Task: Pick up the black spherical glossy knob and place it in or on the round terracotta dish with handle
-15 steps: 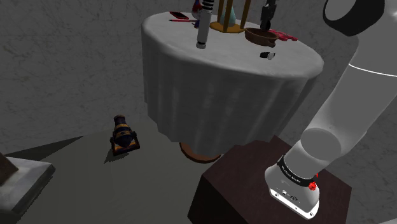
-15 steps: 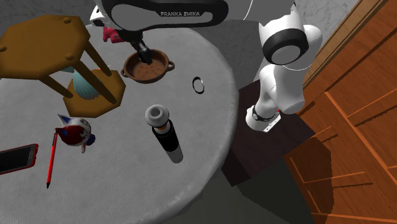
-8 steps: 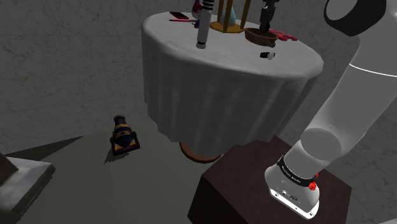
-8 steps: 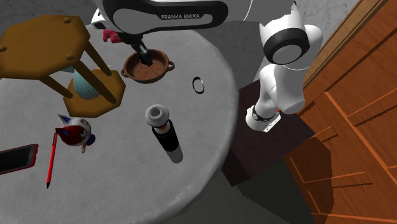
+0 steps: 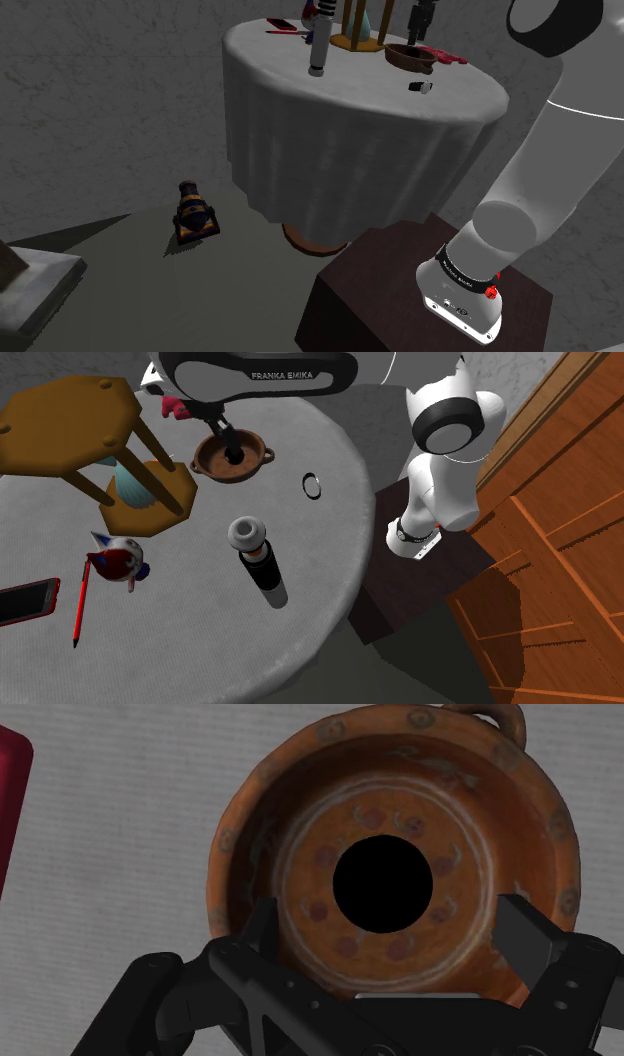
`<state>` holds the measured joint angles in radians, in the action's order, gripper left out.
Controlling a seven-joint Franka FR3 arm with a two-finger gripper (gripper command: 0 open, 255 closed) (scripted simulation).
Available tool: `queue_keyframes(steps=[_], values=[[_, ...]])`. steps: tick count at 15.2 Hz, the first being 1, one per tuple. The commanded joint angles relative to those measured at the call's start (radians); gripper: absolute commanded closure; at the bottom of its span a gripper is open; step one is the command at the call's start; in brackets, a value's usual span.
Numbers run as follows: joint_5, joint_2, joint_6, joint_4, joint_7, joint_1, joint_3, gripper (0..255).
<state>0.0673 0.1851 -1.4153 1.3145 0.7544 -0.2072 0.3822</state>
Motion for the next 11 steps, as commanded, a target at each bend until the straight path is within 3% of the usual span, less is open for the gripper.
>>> queue_keyframes(steps=[1, 3, 11], values=[[-0.012, 0.034, 0.067, -0.099, 0.008, -0.007, 0.001, 0], [-0.031, 0.089, 0.154, -0.239, 0.022, -0.022, 0.004, 0], [-0.031, 0.090, 0.154, -0.239, 0.022, -0.023, 0.004, 0]])
